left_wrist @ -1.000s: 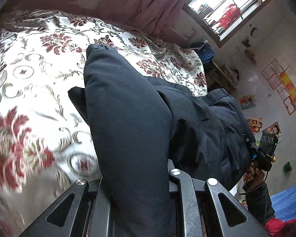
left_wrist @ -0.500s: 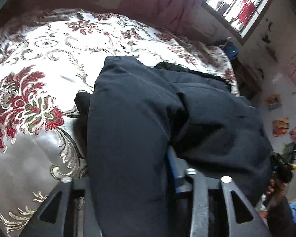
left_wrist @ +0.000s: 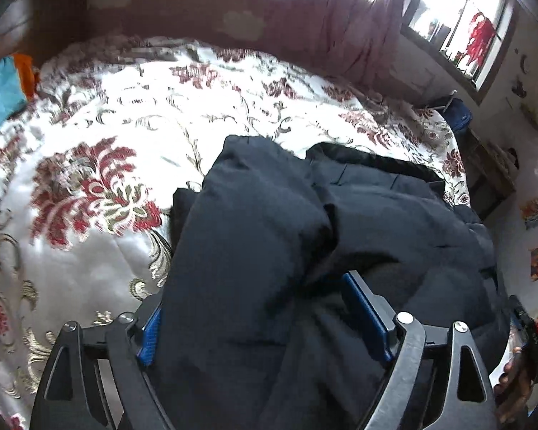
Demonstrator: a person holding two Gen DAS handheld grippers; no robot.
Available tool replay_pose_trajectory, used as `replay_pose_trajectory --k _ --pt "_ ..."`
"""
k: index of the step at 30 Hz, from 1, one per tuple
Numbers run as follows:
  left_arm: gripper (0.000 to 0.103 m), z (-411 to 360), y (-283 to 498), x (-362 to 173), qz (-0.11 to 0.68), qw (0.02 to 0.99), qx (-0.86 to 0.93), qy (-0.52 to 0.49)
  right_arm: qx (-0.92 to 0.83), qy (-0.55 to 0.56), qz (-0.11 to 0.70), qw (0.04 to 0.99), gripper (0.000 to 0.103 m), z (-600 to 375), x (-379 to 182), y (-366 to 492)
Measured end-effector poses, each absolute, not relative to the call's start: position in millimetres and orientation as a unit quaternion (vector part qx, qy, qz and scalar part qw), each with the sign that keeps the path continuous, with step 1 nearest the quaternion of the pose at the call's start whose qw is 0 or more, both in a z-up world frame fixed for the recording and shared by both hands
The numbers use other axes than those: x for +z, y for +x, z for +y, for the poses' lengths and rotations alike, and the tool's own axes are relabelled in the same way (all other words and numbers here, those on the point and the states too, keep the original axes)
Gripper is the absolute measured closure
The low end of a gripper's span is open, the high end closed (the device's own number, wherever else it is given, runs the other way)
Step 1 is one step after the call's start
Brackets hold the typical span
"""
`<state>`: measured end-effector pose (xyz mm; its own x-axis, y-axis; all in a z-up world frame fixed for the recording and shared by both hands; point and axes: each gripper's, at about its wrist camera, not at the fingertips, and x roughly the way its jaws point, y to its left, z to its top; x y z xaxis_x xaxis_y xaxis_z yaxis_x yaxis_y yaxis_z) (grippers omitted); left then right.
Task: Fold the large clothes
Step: 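Lay the bundle edge down and open both tools, pulling back, then withdraw both tools from the folded black jacket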
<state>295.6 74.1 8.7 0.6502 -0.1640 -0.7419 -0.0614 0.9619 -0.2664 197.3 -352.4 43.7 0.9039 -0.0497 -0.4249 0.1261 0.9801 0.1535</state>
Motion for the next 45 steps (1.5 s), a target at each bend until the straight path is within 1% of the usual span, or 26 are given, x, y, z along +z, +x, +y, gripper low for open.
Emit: replay_pose_trajectory --k 4,7,14,25,34,45 --pt "0.004 64.9 274.2 25.6 0.381 0.917 -0.013 -0.119 -0.034 0.053 0.182 0.981 0.003 -330.7 64.2 176.2" --pt "0.000 58.7 256.2 39.7 0.343 0.932 -0.006 -0.114 -0.026 0.046 0.173 0.984 0.003 -317.1 75.7 161.7" --pt "0.000 31.0 207.5 70.9 0.268 0.961 -0.014 -0.073 -0.013 0.035 0.145 0.989 0.003 -291.3 89.9 123.3" --pt "0.000 -5.7 123.0 100.4 0.193 0.980 -0.034 -0.036 0.009 0.022 0.106 0.994 0.003 -264.1 104.7 61.1" --pt "0.000 -18.8 64.1 108.5 0.171 0.985 -0.036 -0.005 0.009 0.009 0.095 0.995 0.003 -246.4 94.8 9.7" --pt "0.000 -17.8 25.9 79.5 0.181 0.983 -0.022 0.017 -0.009 -0.015 0.090 0.996 0.003 -230.9 74.2 -19.0"
